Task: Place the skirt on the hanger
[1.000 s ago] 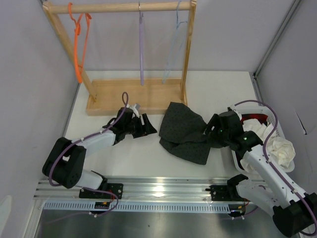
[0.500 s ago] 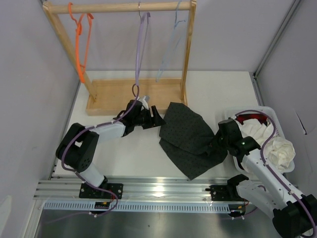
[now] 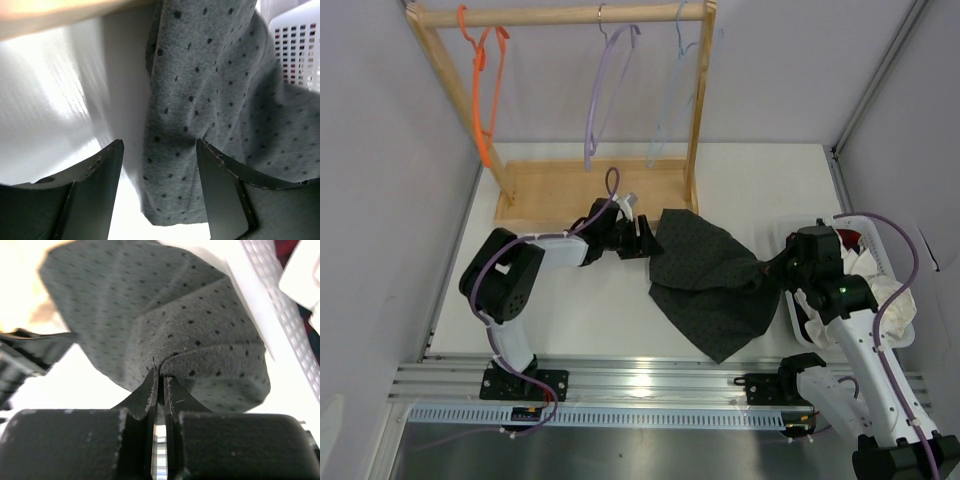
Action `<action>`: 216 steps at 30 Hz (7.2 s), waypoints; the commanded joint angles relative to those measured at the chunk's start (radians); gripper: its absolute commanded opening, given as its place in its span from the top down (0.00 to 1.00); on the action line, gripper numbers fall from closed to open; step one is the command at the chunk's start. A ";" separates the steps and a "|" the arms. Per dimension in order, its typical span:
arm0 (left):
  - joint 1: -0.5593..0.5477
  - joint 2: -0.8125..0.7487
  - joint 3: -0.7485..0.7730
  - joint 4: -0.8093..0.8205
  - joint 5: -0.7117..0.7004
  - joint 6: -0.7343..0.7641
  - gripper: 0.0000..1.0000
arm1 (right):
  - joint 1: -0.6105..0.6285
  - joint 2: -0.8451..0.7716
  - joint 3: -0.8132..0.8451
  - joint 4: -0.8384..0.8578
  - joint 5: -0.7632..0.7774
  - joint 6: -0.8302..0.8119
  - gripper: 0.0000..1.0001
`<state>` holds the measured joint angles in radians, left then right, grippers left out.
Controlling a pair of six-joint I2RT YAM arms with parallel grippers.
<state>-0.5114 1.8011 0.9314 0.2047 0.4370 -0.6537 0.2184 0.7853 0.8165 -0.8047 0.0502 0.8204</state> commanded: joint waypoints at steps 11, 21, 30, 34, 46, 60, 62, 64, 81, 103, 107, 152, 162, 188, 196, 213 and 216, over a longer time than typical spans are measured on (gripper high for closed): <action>-0.035 0.049 0.020 0.229 0.190 -0.095 0.59 | -0.017 0.068 0.176 0.053 -0.075 -0.026 1.00; -0.018 -0.109 0.006 0.211 0.246 -0.167 1.00 | -0.060 0.114 0.298 0.061 -0.105 -0.061 1.00; 0.151 -0.584 0.162 -0.355 0.039 -0.077 1.00 | -0.191 0.207 0.489 0.107 -0.242 -0.119 1.00; 0.292 -0.632 0.332 -0.537 0.026 -0.015 1.00 | -0.205 0.293 0.573 0.194 -0.341 -0.113 1.00; 0.359 -0.586 0.477 -0.679 -0.017 0.043 1.00 | -0.198 0.506 0.741 0.326 -0.533 -0.112 1.00; 0.364 -0.966 -0.070 -0.789 0.071 0.000 1.00 | 0.005 0.083 0.232 0.179 -0.418 -0.043 1.00; 0.363 -1.057 -0.121 -0.824 0.086 -0.014 1.00 | 0.041 -0.010 0.158 0.150 -0.389 0.005 1.00; 0.363 -1.114 -0.222 -0.847 0.114 -0.047 1.00 | 0.091 -0.104 0.054 0.107 -0.368 0.038 1.00; 0.364 -0.783 -0.319 -0.601 0.091 -0.204 1.00 | 0.030 0.235 -0.128 0.344 -0.450 0.059 1.00; 0.456 -0.471 -0.006 -0.492 0.250 -0.222 1.00 | -0.133 0.624 0.262 0.461 -0.581 0.039 1.00; 0.462 -0.473 0.035 -0.472 0.279 -0.224 1.00 | -0.131 0.624 0.292 0.489 -0.599 0.042 1.00; 0.435 -1.037 0.273 -0.811 0.251 -0.113 1.00 | -0.079 0.098 0.607 0.211 -0.518 -0.142 0.99; 0.482 -0.605 -0.019 -0.325 0.276 -0.389 1.00 | -0.111 0.598 0.443 0.445 -0.671 -0.124 1.00; 0.508 -0.540 -0.287 -0.404 0.379 -0.055 0.53 | -0.186 0.532 0.007 0.460 -0.625 -0.125 0.75; 0.505 -0.624 -0.289 -0.424 0.367 0.046 0.29 | -0.157 0.526 0.009 0.409 -0.550 -0.182 0.33; 0.418 -0.855 0.000 -0.149 0.108 -0.130 0.28 | -0.137 0.296 0.261 0.398 -0.374 -0.170 0.36; 0.320 -0.832 0.093 -0.241 -0.050 -0.074 0.28 | -0.113 0.305 0.353 0.459 -0.322 -0.228 0.36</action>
<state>-0.1280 0.9672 0.9379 -0.0433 0.5735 -0.7422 0.0868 1.0885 1.0748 -0.4431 -0.3275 0.6426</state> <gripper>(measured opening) 0.723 0.642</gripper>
